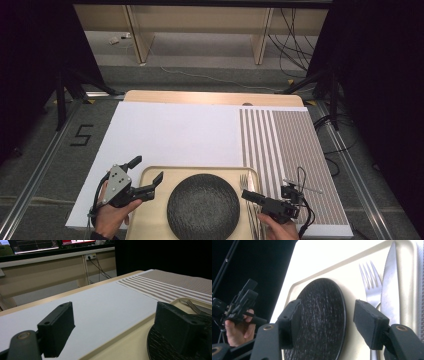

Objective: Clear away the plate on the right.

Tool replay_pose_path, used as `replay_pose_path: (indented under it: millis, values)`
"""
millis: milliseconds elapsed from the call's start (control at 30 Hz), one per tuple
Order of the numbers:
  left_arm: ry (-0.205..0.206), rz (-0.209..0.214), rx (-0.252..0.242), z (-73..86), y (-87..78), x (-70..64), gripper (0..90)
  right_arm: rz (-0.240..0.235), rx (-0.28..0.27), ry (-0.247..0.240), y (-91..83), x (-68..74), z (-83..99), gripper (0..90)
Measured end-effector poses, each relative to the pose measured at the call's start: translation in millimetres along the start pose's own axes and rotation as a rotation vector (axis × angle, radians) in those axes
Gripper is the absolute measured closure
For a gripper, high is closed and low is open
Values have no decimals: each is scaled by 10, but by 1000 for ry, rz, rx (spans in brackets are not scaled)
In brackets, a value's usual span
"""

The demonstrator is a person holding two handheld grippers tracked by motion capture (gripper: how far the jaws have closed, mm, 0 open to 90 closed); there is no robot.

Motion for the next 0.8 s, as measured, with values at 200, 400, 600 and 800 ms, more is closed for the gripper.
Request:
replay_pose_path:
  millis: [200,400,600,800]
  values:
    - [1,8,3,4,5,-4,160,11,-13,-48,-21,19,-32,390]
    - [1,14,9,8,10,-13,159,12,-42,-118,-55,64,-63,340]
    - [3,17,11,9,11,-15,159,20,-74,-166,-89,90,-98,273]
    - [4,18,9,7,10,-15,159,31,-137,-260,-143,134,-148,221]
Point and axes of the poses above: each handheld gripper's, and its own axes: y roughly forward along the jaws, z roughly out of its underside, x roughly to its left, the point moved 3 cm from there along y, roughly forward along the jaws, and after that the axes turned 3 degrees about -y, right-handed, at the moved point
